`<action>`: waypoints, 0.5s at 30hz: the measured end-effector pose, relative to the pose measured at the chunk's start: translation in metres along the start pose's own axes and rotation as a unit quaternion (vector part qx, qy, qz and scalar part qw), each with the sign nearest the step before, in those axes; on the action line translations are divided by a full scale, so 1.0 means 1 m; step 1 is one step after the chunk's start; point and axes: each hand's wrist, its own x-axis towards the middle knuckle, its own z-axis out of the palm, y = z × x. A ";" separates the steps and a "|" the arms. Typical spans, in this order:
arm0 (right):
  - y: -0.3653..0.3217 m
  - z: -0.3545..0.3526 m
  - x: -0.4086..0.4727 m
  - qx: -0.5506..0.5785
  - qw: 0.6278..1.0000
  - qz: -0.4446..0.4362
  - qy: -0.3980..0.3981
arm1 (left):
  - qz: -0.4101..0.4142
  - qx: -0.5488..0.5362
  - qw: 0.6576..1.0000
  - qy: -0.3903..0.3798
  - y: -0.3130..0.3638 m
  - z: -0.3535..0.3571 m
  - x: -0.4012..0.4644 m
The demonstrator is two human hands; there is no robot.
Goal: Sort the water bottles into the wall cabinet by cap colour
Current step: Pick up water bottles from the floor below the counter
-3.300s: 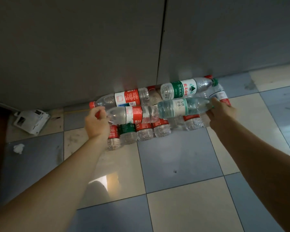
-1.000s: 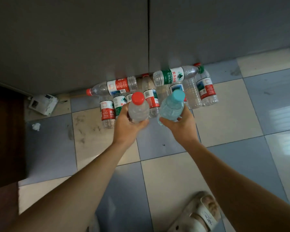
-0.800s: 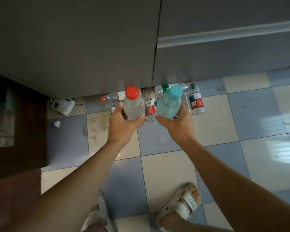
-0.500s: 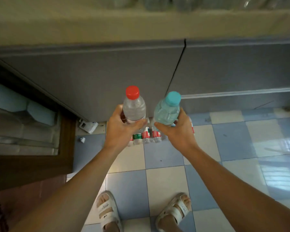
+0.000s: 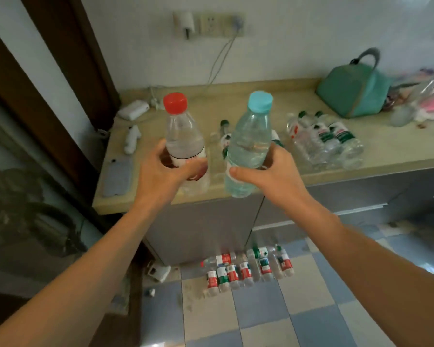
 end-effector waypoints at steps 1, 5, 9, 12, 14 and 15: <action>-0.021 -0.001 0.006 0.002 1.000 -0.011 0.008 | 0.015 0.002 1.000 0.005 0.018 -0.005 0.010; -0.095 -0.012 0.037 -0.001 0.999 -0.047 0.024 | 0.066 0.004 0.997 0.026 0.083 -0.017 0.051; -0.160 -0.033 0.083 -0.008 0.995 -0.090 0.035 | 0.114 -0.019 0.992 0.054 0.144 -0.019 0.099; -0.206 -0.051 0.121 0.005 0.991 -0.131 0.038 | 0.158 -0.016 0.984 0.084 0.188 -0.022 0.136; -0.235 -0.063 0.149 0.019 0.985 -0.165 0.037 | 0.179 -0.013 0.977 0.112 0.217 -0.027 0.162; -0.249 -0.068 0.162 0.024 0.982 -0.184 0.035 | 0.188 -0.012 0.974 0.128 0.232 -0.030 0.175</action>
